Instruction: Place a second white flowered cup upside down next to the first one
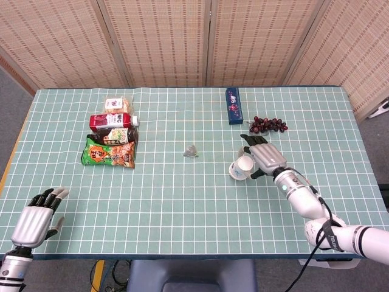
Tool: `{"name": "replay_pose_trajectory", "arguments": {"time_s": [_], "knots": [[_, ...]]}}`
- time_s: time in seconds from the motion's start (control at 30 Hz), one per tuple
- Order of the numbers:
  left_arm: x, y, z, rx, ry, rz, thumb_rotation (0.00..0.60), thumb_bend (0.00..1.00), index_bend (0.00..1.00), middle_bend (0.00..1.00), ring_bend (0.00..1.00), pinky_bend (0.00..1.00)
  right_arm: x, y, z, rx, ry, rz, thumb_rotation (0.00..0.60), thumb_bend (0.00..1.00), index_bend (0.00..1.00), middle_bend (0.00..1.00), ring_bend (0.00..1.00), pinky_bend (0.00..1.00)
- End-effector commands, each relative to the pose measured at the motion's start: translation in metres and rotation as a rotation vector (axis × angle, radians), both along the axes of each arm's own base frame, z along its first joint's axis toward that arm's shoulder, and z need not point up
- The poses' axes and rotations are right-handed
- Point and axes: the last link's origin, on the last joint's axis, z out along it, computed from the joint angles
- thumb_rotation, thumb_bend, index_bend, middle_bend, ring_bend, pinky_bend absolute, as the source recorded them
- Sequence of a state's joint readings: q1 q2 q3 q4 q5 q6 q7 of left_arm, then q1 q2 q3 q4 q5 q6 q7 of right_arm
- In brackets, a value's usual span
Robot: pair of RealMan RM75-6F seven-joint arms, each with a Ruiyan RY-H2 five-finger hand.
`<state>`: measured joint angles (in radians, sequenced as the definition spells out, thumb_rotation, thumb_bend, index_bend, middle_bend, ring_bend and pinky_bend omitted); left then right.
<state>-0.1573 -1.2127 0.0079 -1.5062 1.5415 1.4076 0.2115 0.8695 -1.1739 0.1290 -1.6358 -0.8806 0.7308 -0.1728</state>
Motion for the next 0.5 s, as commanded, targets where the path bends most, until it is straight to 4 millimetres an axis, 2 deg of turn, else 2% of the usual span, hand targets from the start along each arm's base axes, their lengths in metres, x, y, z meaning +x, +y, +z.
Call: {"name": "replay_pose_trajectory", "arguments": {"time_s": [0.03, 0.17, 0.5], "knots": [[0.000, 0.000, 0.000, 0.003, -0.001, -0.001, 0.600, 0.40, 0.20, 0.17, 0.14, 0.21, 0.001, 0.002, 0.004, -0.004, -0.007, 0.001, 0.600, 0.26, 0.35, 0.03, 0.00, 0.00], [0.000, 0.000, -0.001, -0.001, 0.002, 0.002, 0.600, 0.39, 0.20, 0.17, 0.14, 0.21, -0.012, 0.004, -0.003, 0.031, 0.069, -0.020, 0.600, 0.26, 0.35, 0.03, 0.00, 0.00], [0.000, 0.000, -0.001, -0.002, 0.006, 0.005, 0.600, 0.40, 0.20, 0.17, 0.14, 0.21, 0.000, 0.007, 0.015, -0.011, 0.003, -0.008, 0.600, 0.26, 0.35, 0.02, 0.00, 0.00]]}}
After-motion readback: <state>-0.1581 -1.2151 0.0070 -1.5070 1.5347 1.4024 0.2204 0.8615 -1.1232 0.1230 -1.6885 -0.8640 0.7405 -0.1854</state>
